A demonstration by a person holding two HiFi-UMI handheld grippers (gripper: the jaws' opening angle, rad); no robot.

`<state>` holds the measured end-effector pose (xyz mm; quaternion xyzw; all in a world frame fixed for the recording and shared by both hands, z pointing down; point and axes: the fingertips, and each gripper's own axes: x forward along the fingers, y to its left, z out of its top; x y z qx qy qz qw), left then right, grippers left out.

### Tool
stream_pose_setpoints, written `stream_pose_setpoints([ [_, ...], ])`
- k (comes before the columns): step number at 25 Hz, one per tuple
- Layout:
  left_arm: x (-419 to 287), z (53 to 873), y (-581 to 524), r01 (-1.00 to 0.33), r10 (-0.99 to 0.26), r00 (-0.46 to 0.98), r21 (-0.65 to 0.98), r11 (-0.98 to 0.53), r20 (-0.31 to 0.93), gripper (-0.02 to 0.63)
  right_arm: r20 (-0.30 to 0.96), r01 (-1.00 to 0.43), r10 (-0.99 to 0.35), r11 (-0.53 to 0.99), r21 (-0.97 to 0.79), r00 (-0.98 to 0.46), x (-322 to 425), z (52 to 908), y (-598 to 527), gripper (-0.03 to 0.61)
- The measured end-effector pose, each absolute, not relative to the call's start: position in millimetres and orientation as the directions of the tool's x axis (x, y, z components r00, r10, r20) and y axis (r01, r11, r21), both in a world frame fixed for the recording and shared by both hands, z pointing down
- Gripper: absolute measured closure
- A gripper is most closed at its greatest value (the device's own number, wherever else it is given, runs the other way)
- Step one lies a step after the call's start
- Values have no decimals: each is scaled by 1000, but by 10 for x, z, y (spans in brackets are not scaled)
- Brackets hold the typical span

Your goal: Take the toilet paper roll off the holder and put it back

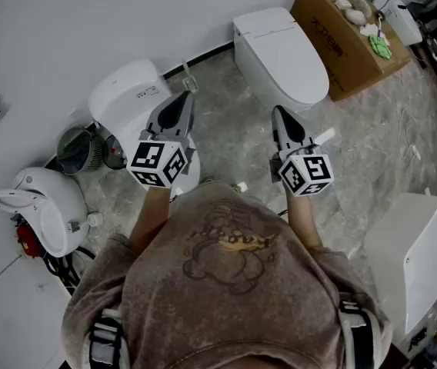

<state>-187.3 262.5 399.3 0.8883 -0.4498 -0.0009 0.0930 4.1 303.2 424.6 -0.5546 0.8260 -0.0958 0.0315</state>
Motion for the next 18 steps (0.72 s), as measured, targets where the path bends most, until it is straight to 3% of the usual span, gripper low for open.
stream_pose_setpoints([
  [18, -1484, 4187, 2508, -814, -816, 573, 168, -557, 72, 594, 72, -887, -900, 406, -220, -430, 441, 4537, 2953, 580],
])
